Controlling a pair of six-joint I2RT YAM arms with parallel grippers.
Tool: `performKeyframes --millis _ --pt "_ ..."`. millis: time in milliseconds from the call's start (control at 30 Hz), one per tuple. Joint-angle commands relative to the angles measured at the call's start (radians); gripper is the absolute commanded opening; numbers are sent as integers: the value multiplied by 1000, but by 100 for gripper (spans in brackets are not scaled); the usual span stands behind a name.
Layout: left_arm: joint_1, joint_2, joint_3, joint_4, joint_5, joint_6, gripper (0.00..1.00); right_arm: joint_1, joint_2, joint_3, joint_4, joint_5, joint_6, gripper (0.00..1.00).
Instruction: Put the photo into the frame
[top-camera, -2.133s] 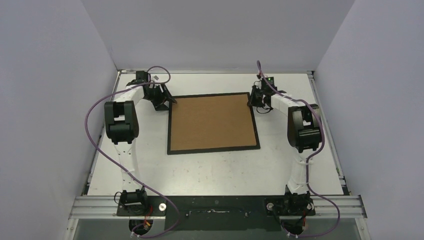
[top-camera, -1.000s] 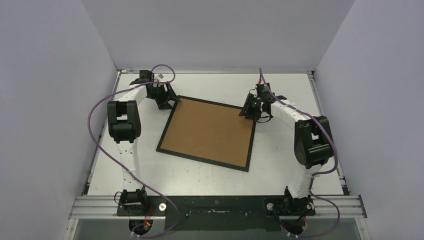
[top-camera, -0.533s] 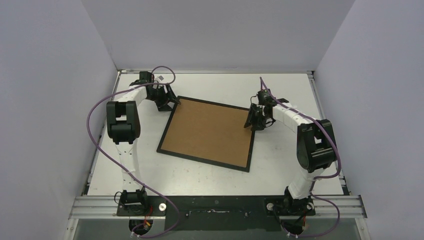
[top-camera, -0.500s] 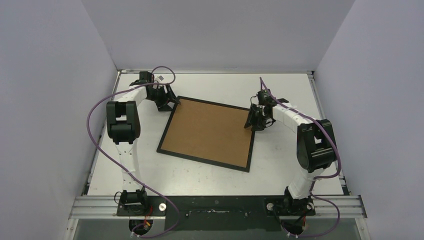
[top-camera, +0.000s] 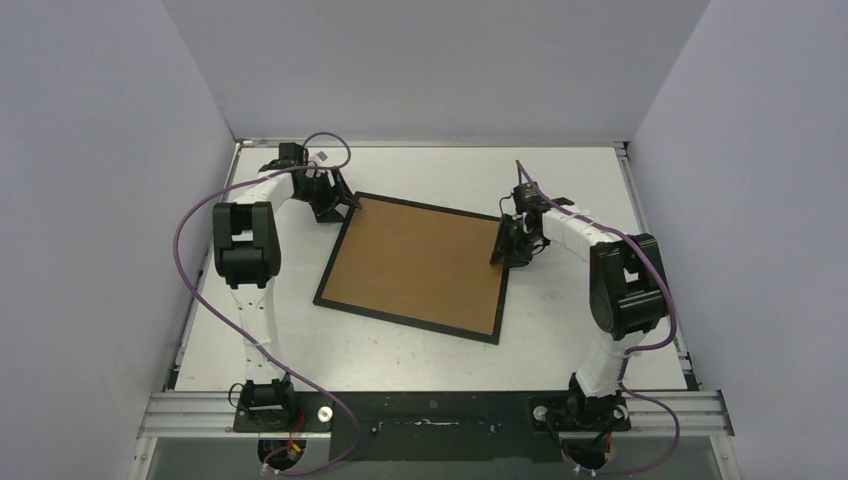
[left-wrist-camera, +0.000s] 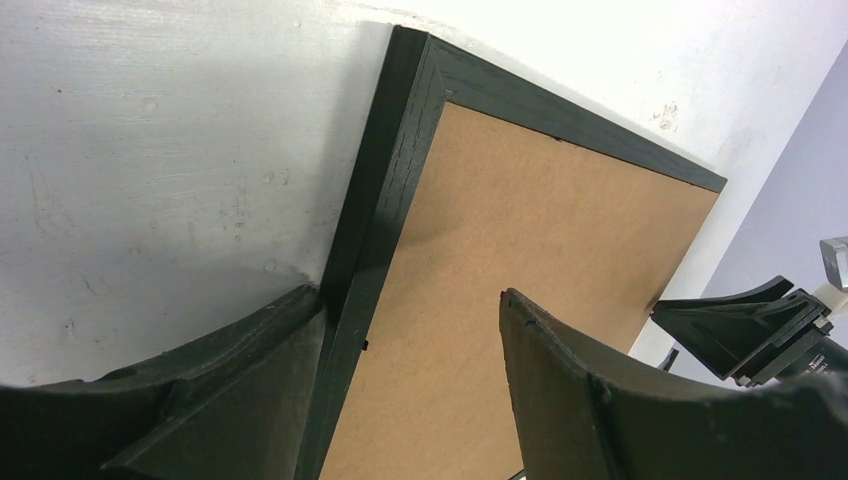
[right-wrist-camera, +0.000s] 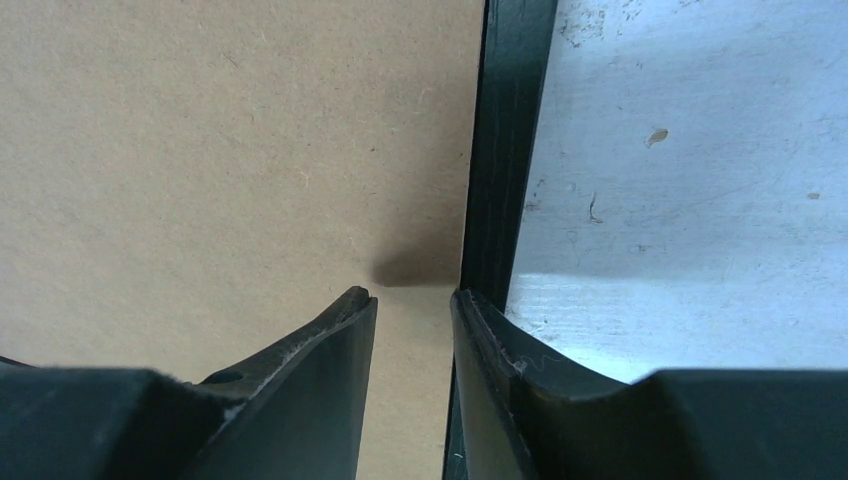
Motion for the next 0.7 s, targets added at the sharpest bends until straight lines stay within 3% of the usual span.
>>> performKeyframes --millis 0,367,667 --pt "-8 3 -29 -89 -65 16 63 8 36 4 -13 -28 -7 34" --pt "-20 7 -59 -71 -25 -12 60 -17 88 -86 147 -165 23 29" --pt "-36 19 -59 -69 -4 -28 59 -61 71 -209 472 -336 148 25"
